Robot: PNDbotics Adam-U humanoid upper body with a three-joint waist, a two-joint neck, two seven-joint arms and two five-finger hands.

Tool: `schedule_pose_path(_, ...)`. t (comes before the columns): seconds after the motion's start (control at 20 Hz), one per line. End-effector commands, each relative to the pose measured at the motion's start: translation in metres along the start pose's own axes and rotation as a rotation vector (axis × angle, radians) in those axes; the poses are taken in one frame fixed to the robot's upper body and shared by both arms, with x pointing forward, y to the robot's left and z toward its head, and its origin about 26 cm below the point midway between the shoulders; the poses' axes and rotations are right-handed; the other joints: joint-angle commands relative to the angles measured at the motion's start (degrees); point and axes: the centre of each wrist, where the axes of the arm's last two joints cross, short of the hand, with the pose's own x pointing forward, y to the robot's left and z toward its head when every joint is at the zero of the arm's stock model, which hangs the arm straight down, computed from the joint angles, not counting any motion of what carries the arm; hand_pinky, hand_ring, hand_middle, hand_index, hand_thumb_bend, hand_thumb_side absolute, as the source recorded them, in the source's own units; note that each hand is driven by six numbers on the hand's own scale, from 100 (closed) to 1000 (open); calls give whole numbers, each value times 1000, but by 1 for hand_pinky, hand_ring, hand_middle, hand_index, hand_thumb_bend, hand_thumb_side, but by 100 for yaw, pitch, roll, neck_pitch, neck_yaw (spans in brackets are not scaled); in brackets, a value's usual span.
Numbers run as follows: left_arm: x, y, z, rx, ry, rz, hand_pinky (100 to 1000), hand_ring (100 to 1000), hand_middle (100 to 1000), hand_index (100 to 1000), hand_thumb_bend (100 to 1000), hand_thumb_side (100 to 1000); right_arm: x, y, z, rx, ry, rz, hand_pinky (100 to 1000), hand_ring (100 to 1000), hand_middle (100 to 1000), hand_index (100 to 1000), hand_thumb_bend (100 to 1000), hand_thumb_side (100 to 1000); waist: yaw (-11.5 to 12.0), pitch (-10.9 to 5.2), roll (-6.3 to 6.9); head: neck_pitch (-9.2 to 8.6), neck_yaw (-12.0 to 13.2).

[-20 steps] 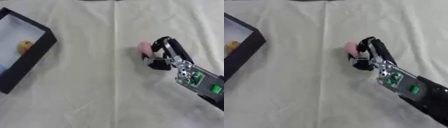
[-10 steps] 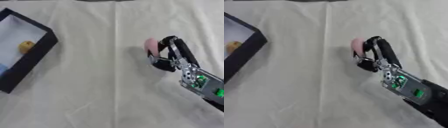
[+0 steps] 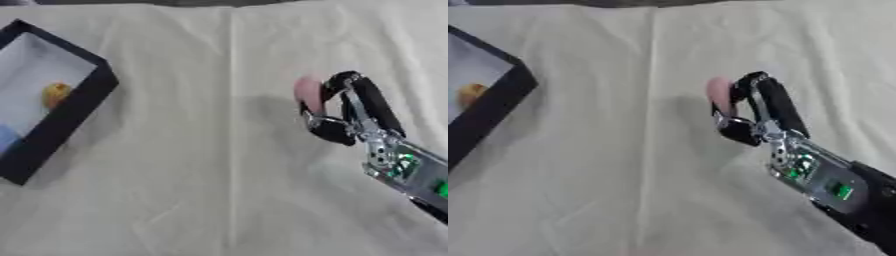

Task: Pick up the objects with one hand, pass them to the other hand, and then place them into the box on the other side of the table.

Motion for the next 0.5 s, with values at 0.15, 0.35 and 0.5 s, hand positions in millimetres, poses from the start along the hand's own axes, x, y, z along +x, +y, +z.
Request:
schedule_pose_path(0.15, 7, 12, -3, 0, -37, -42, 869, 663, 591, 716, 100, 262, 4, -1, 0, -45, -88, 56, 110, 594, 548, 455, 175, 100, -28, -256, 51, 59, 75)
schedule_pose_path(0.35, 14, 11, -6, -21, -69, -46, 861, 667, 594, 718, 100, 238, 7, 1, 0, -65, -159, 89, 100, 590, 551, 462, 167, 100, -30, -289, 64, 87, 92)
schedule_pose_path(0.5, 21, 9, -8, -44, -103, -58, 856, 669, 596, 719, 100, 223, 9, 2, -1, -80, -200, 95, 100, 583, 550, 462, 164, 100, -17, -306, 73, 102, 99)
